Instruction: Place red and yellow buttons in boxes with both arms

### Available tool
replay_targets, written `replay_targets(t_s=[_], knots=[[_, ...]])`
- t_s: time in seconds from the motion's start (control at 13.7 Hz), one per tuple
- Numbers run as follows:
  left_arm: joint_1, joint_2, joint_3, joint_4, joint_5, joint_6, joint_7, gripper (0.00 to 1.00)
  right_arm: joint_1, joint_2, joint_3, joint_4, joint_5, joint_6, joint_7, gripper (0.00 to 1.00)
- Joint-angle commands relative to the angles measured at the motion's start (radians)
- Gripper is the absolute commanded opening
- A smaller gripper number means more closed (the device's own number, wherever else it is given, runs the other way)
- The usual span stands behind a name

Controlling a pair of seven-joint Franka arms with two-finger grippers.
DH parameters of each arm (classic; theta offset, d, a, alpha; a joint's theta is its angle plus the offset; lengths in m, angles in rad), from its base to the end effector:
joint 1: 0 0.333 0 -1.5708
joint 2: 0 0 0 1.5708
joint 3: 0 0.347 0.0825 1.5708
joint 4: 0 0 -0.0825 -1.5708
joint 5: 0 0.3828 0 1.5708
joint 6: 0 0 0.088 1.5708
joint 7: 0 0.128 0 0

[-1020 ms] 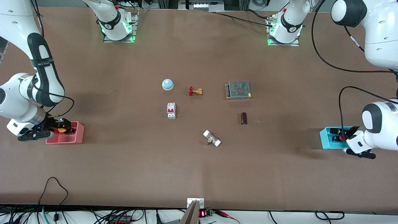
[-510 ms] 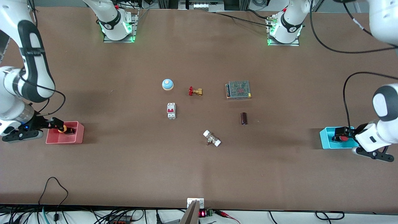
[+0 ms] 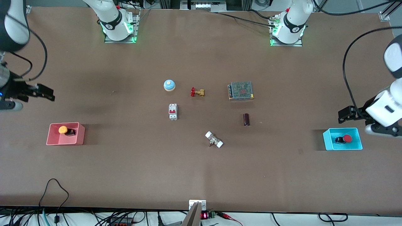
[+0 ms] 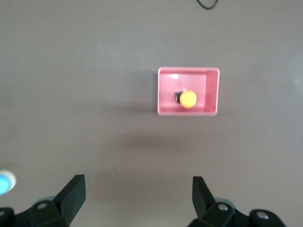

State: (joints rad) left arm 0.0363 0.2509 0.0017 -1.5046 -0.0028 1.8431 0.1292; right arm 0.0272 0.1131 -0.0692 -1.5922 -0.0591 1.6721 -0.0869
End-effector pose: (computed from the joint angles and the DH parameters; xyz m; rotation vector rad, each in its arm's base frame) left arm 0.6559 0.0245 0.5396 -3.1304 0.1420 -0.1372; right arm 0.5945 -0.0299 0.5685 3.0758 0.0802 -0.0572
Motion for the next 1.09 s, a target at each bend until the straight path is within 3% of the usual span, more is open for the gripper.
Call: replay_targets(t_s=[0.0, 0.22, 0.44, 1.02], knots=[[-0.004, -0.094, 0.029, -0.049, -0.100, -0.042, -0.049, 1.00, -0.004, -0.025, 0.029, 0.051, -0.015, -0.068, 0.035, 1.00], [-0.028, -0.119, 0.027, -0.054, -0.088, -0.114, -0.129, 1.00, -0.006, -0.073, 0.043, 0.017, -0.004, -0.081, 0.056, 1.00], [-0.038, -0.149, 0.021, -0.098, -0.063, -0.120, -0.143, 1.00, -0.001, -0.075, 0.045, 0.012, -0.002, -0.089, 0.052, 1.00], [0.000, -0.160, -0.008, -0.086, -0.036, -0.074, -0.154, 1.00, 0.027, -0.082, 0.045, 0.015, -0.002, -0.146, 0.116, 1.00]])
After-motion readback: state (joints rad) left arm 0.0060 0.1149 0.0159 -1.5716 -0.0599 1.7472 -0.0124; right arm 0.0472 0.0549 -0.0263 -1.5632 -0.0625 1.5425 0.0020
